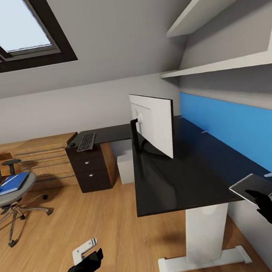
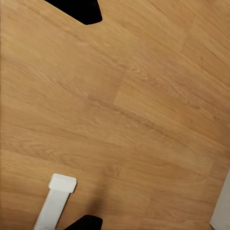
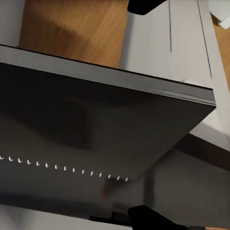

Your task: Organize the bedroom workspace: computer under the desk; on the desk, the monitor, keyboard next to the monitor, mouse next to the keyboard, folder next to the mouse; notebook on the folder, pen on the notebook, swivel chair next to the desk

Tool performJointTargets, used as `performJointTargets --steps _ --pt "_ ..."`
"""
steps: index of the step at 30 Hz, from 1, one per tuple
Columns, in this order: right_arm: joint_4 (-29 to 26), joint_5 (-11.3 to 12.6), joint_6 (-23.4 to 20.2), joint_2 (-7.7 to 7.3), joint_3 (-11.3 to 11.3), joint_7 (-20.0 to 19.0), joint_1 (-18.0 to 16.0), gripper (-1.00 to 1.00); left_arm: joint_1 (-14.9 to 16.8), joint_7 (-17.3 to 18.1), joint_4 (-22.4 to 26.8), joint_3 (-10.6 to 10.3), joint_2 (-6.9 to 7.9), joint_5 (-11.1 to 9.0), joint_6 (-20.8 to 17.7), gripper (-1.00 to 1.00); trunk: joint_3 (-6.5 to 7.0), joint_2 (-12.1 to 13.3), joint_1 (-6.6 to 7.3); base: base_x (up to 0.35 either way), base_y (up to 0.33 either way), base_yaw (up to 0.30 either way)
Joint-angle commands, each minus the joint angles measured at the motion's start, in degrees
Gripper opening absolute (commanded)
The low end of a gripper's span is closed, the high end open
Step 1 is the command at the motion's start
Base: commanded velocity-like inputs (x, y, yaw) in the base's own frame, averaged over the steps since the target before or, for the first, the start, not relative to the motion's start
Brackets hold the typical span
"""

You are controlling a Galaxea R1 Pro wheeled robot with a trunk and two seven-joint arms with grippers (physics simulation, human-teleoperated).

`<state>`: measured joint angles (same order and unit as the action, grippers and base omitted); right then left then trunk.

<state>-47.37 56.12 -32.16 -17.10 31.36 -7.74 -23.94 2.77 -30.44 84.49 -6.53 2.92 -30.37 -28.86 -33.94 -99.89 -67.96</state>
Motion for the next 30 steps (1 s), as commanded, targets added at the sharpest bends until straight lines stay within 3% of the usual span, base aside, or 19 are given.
performJointTargets --steps 1,26,27,30 --pt "0.0 0.0 -0.4 0.00 0.2 -0.2 -0.1 1.00 0.0 -0.6 0.1 -0.1 0.07 -0.6 -0.1 1.00 -0.06 0.0 0.00 0.012 0.000 0.000" --pt "-0.1 0.0 -0.4 -0.04 0.2 -0.2 -0.1 1.00 0.0 -0.8 0.1 -0.1 0.07 -0.6 -0.1 1.00 -0.06 0.0 0.00 0.001 0.000 0.000" --pt "-0.1 0.0 -0.4 -0.04 0.2 -0.2 -0.1 -1.00 0.0 -0.8 0.1 -0.1 0.07 -0.6 -0.1 1.00 -0.06 0.0 0.00 0.000 0.000 0.000" --pt "-0.1 0.0 -0.4 -0.04 0.2 -0.2 -0.1 -1.00 0.0 -0.8 0.1 -0.1 0.07 -0.6 -0.1 1.00 -0.06 0.0 0.00 0.000 0.000 0.000"
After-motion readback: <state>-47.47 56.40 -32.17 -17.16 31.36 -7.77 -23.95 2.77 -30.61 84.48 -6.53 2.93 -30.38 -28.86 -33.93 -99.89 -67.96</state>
